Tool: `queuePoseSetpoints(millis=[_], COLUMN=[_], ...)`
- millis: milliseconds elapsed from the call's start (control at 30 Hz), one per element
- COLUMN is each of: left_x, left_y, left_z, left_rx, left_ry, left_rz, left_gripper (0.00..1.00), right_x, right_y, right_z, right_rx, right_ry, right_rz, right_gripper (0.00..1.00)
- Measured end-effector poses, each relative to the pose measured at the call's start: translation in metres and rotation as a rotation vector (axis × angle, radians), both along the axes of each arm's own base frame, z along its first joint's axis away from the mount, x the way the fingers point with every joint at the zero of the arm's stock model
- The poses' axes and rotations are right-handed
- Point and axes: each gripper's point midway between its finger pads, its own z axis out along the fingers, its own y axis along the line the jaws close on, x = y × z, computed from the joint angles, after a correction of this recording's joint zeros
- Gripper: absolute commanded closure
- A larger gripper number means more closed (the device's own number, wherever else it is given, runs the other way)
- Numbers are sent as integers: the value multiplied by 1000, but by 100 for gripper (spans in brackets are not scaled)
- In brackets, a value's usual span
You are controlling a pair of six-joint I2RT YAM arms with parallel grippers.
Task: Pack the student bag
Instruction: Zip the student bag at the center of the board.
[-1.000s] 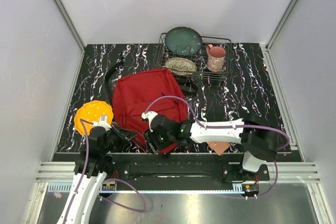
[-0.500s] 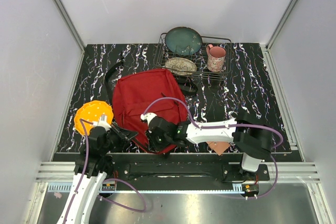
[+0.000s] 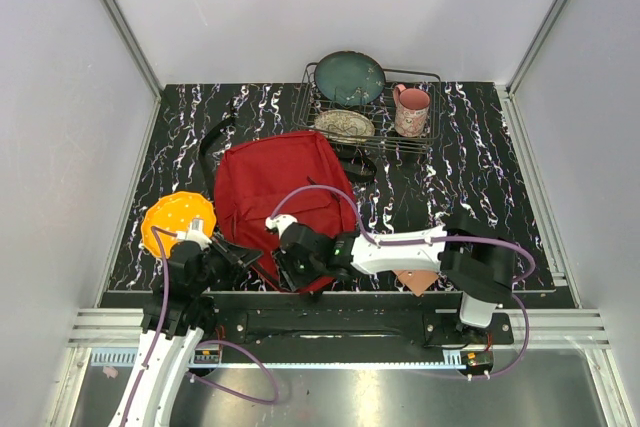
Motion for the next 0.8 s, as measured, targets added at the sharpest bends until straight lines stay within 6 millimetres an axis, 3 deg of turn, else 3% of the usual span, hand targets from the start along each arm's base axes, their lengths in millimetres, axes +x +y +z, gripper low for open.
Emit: queuePoseSetpoints(millis=[100, 133, 167, 200, 500, 800], left_x=[0, 0, 0, 0, 0, 1], left_y=[0, 0, 0, 0, 0, -1], left_z=[0, 0, 0, 0, 0, 3], left_rx=[0, 0, 0, 0, 0, -6], left_ry=[0, 0, 0, 0, -1, -13], left_rz=[1, 1, 1, 1, 1, -4], left_gripper=[100, 100, 100, 100, 100, 100], right_x=[2, 2, 3, 3, 13, 26], right_y=[3, 4, 5, 6, 7, -6], right_z=[-3, -4, -4, -5, -4, 18], right_rx=[-6, -7, -7, -7, -14, 46], right_ry=[-2, -2, -2, -3, -41, -110], right_rz=[-5, -7, -8, -9, -51, -144], right_gripper=[77, 83, 97, 99, 100, 100])
